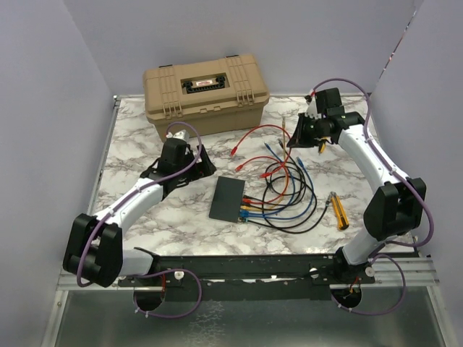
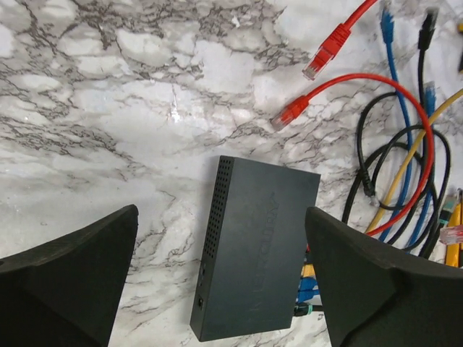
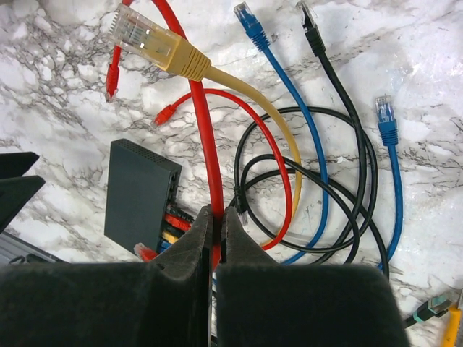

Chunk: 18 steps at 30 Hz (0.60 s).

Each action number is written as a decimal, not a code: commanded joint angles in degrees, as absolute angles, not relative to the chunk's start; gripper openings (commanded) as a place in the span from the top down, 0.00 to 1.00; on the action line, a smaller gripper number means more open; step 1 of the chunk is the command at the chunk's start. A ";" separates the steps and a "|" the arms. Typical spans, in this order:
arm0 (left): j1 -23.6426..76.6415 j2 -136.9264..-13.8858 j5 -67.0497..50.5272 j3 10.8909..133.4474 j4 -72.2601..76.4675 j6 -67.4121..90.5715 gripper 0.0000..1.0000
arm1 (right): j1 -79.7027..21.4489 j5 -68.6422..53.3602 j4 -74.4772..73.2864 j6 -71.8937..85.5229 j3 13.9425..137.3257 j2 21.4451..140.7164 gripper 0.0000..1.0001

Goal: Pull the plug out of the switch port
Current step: Place the connector at the center of the board.

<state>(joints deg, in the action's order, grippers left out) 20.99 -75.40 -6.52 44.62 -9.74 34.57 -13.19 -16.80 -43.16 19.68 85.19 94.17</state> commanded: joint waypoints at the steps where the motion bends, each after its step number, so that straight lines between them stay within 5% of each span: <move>1: 20.83 -72.30 -3.09 44.83 -7.28 33.80 0.01 | -11.15 -20.08 -39.85 21.74 84.10 91.29 1.00; 18: 20.86 -64.75 -0.44 40.17 -2.76 33.66 0.01 | -6.92 -21.11 -37.15 28.50 79.52 87.72 1.00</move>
